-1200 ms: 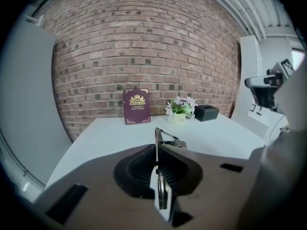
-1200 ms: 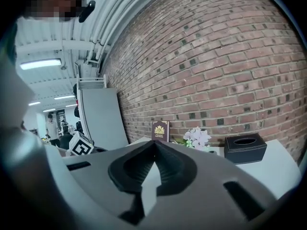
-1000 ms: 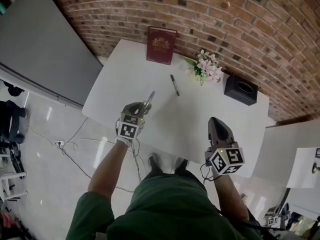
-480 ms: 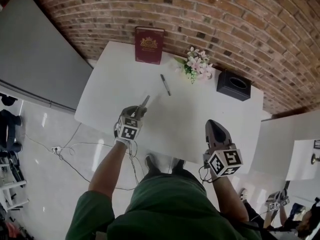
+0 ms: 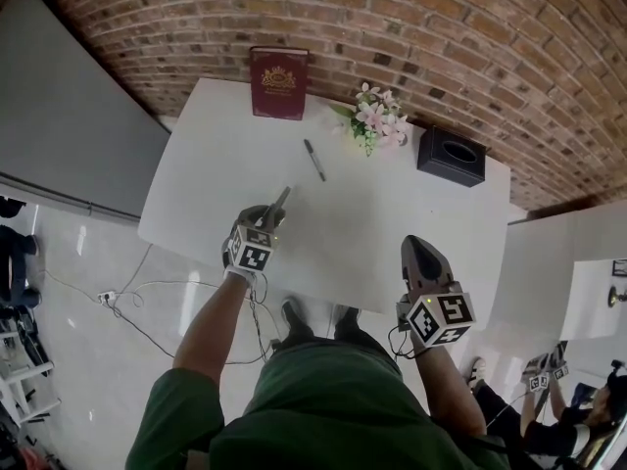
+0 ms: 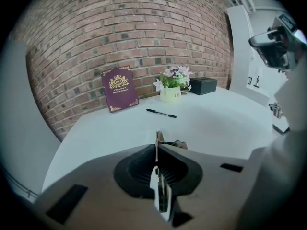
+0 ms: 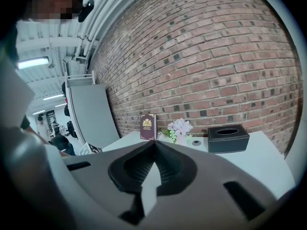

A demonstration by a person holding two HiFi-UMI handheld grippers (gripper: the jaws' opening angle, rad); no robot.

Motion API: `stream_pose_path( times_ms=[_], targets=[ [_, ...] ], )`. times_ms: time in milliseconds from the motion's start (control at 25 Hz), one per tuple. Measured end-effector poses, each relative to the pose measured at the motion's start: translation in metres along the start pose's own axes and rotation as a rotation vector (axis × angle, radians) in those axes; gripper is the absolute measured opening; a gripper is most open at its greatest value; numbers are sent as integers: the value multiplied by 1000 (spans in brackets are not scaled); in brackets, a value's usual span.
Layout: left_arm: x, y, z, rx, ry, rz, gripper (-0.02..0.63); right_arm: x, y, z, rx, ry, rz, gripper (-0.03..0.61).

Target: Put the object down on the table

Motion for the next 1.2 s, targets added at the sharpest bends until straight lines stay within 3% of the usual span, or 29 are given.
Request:
stream_pose_path(
  times_ms=[520, 760, 1200],
  targets=[
    [-3, 5, 17, 21, 122, -30, 14, 5, -1, 0, 9, 34, -7, 3],
    [-2, 7, 32, -17, 252, -37, 14, 7, 2, 1, 10, 30, -21, 3],
    [6, 15, 60, -103, 399, -55, 15, 14, 1, -1, -1, 24, -43, 3]
  ],
)
Point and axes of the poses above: the fingertips, and each gripper's own axes: y forward along the fingers, z to its right, x out of its underside, the point moved 7 cm from there along -y, backward along the fingers, and after that the axes turned 8 degrees about y, right-handed, at the moved point
